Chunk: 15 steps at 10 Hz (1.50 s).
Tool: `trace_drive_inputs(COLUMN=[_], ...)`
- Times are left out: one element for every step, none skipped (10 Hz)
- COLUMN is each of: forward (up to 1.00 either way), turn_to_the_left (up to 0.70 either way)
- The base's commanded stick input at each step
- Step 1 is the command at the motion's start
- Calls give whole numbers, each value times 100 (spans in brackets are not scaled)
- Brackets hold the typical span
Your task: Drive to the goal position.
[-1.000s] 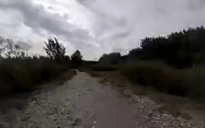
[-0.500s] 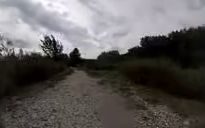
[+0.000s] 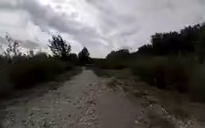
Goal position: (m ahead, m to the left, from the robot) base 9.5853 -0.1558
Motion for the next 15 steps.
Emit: trace_drive_inputs(forward=[85,85,85,85,85,85,85,85,85,85,85,85,85,85,85], turn_to_the_left=[0,0,0,0,0,0,0,0,0,0,0,0,0,0,0])
